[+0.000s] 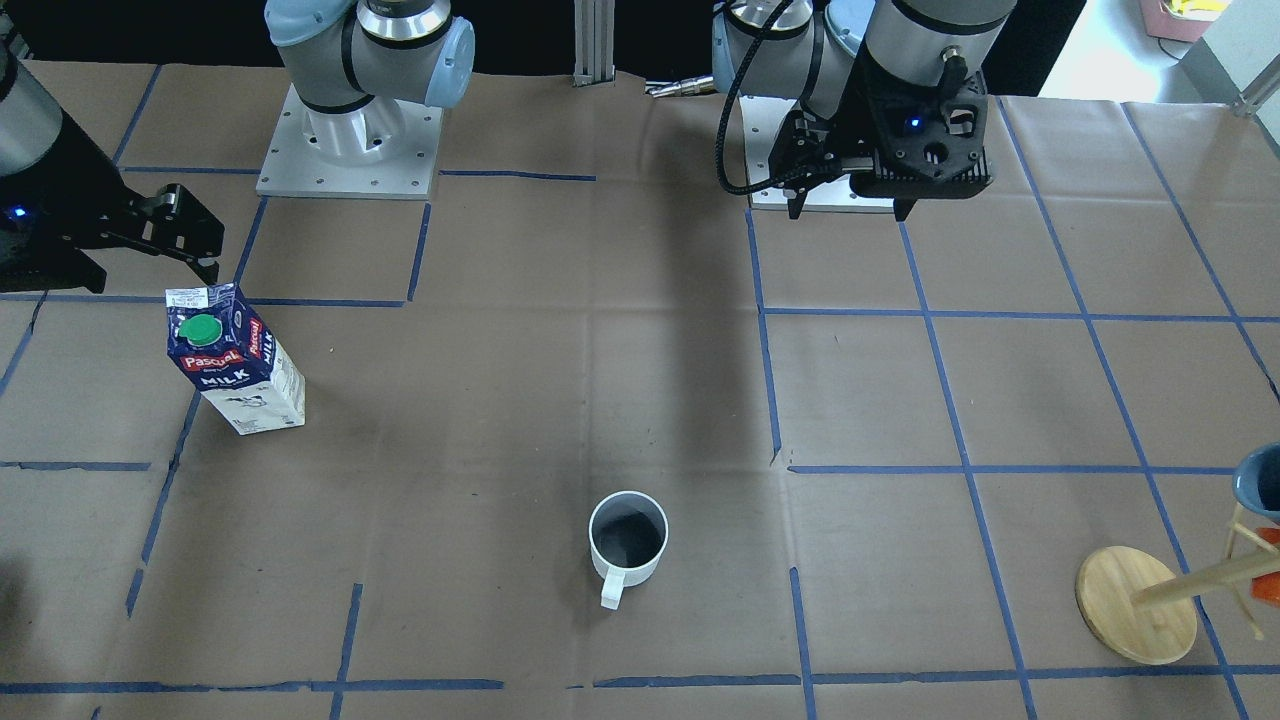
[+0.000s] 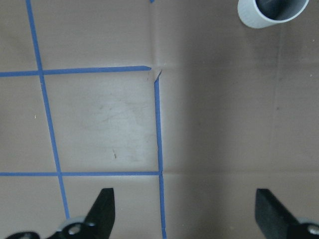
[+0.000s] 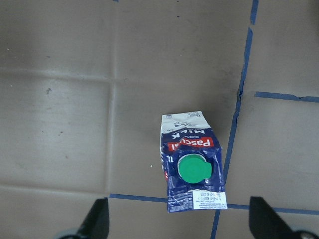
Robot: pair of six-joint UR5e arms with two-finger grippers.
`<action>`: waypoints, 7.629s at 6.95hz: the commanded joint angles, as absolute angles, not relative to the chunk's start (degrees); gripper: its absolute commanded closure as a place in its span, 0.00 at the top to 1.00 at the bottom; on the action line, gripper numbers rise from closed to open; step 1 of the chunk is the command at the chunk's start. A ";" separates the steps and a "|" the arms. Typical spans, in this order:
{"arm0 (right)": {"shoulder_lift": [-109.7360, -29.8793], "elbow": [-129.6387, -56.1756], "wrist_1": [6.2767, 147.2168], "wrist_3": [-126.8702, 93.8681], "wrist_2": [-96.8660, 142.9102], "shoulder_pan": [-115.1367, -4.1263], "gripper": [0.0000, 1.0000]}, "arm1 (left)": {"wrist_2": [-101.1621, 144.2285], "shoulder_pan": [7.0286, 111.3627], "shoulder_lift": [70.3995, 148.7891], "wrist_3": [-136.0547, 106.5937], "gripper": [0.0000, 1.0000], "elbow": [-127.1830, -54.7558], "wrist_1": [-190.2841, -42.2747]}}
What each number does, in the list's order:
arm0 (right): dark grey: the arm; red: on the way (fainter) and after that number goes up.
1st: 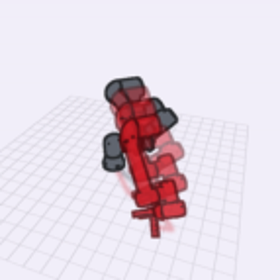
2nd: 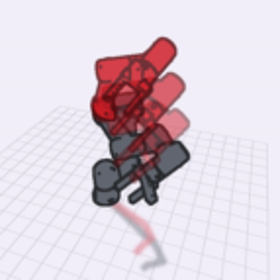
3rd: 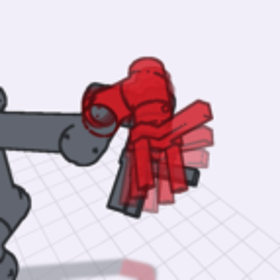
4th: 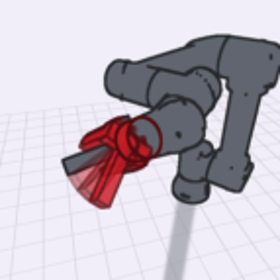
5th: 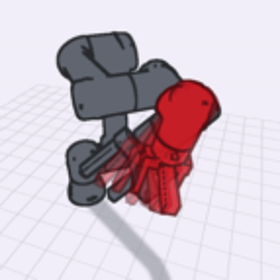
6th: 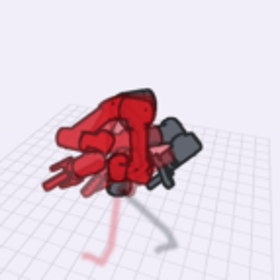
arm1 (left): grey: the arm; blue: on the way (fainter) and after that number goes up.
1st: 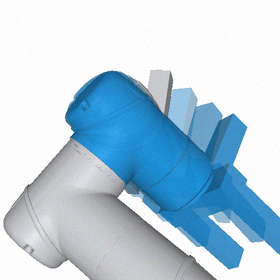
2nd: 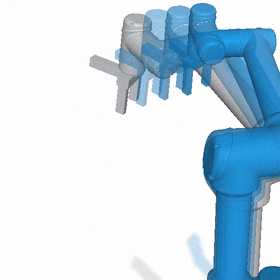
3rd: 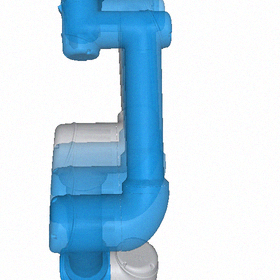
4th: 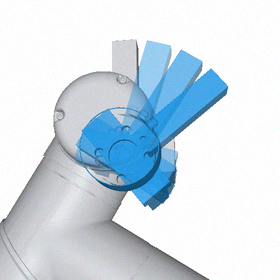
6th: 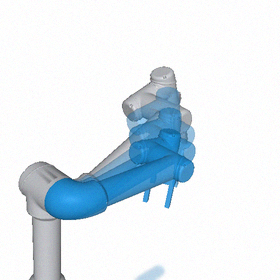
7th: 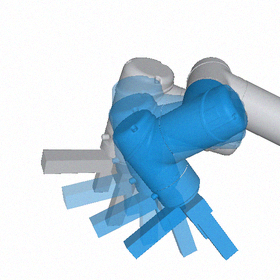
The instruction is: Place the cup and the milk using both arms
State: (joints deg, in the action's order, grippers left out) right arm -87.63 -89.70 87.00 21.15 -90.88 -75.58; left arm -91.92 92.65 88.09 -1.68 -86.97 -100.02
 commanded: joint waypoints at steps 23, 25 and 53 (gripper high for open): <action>-87.18 -109.16 110.13 33.40 -90.79 -73.21 0.51 | -89.74 86.40 82.44 6.87 1.00 -91.93 -98.17; -86.93 -105.32 109.08 33.31 -90.44 -73.30 0.51 | -89.47 86.40 82.70 6.86 1.00 -91.94 -98.00; -61.93 -53.78 76.77 2.22 -88.24 -94.79 1.00 | -89.65 86.31 81.65 7.47 1.00 -93.69 -104.77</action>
